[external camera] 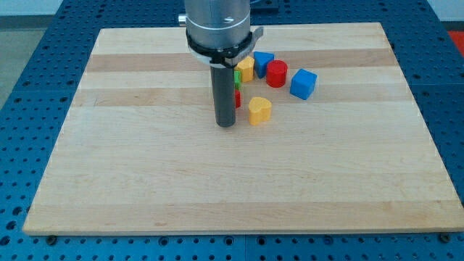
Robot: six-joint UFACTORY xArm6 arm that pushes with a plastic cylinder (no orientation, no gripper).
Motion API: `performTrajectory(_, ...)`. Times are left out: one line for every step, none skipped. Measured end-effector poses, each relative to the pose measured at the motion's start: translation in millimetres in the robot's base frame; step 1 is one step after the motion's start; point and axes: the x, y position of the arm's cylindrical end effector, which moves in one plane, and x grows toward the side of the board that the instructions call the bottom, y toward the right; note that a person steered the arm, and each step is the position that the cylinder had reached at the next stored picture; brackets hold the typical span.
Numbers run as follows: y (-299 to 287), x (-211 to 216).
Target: Adjust the group of blocks to form a circle
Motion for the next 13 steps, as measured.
performTrajectory(24.4,8.4)
performTrajectory(54.5,6.4)
performTrajectory(68.7,6.4)
performTrajectory(82.8,3.3)
performTrajectory(115.3,-4.8)
performTrajectory(114.9,-13.6)
performTrajectory(96.1,-14.9)
performTrajectory(79.9,-15.1)
performTrajectory(67.8,-18.7)
performTrajectory(65.6,-19.0)
performTrajectory(87.7,-19.0)
performTrajectory(154.6,-19.0)
performTrajectory(216.4,-24.2)
